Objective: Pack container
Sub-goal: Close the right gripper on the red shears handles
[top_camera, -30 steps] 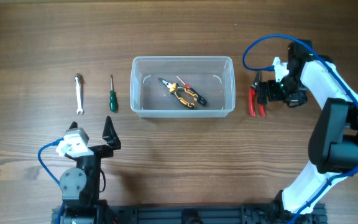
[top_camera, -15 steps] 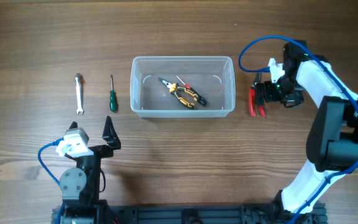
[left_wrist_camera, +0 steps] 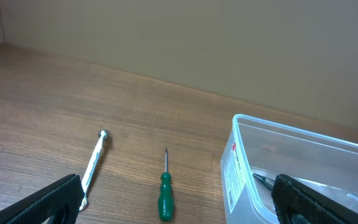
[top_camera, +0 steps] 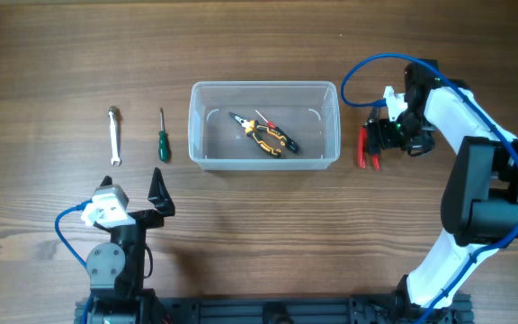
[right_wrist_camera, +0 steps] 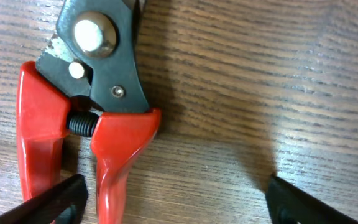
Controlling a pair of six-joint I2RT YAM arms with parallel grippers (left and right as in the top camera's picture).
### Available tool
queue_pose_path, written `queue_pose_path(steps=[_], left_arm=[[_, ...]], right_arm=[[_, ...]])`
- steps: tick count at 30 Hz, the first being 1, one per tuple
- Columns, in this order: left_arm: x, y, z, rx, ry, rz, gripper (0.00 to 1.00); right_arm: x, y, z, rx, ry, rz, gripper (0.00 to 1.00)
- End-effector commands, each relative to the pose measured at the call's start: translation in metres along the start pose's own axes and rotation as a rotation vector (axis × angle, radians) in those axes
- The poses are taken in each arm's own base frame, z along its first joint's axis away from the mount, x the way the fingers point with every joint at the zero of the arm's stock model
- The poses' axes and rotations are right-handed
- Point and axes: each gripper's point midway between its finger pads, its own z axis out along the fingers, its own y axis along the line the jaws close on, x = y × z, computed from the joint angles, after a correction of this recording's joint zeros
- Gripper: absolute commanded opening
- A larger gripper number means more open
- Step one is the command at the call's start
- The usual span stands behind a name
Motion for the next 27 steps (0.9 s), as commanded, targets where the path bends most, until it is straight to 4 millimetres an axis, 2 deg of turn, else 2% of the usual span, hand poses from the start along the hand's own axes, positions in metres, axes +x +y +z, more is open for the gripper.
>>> queue_pose_path(steps=[1, 4, 14, 27], left_arm=[[0.0001, 0.0008, 0.0002, 0.0, -0.006, -0.006, 1.0], [0.0001, 0.0008, 0.0002, 0.0, -0.006, -0.006, 1.0], [0.0001, 0.0008, 0.0002, 0.0, -0.006, -0.006, 1.0], [0.0001, 0.0008, 0.0002, 0.0, -0.006, -0.006, 1.0]], right_arm=[[0.0011, -0.002, 0.0061, 0.012, 0.012, -0.008, 0.8], [-0.0007, -0.0023, 0.0061, 0.013, 0.005, -0.008, 0.71], [-0.0015, -0.0025, 0.0061, 0.014, 0.002, -0.032, 0.78], [-0.0002, -0.0024, 0.0093, 0.012, 0.011, -0.034, 0.76]])
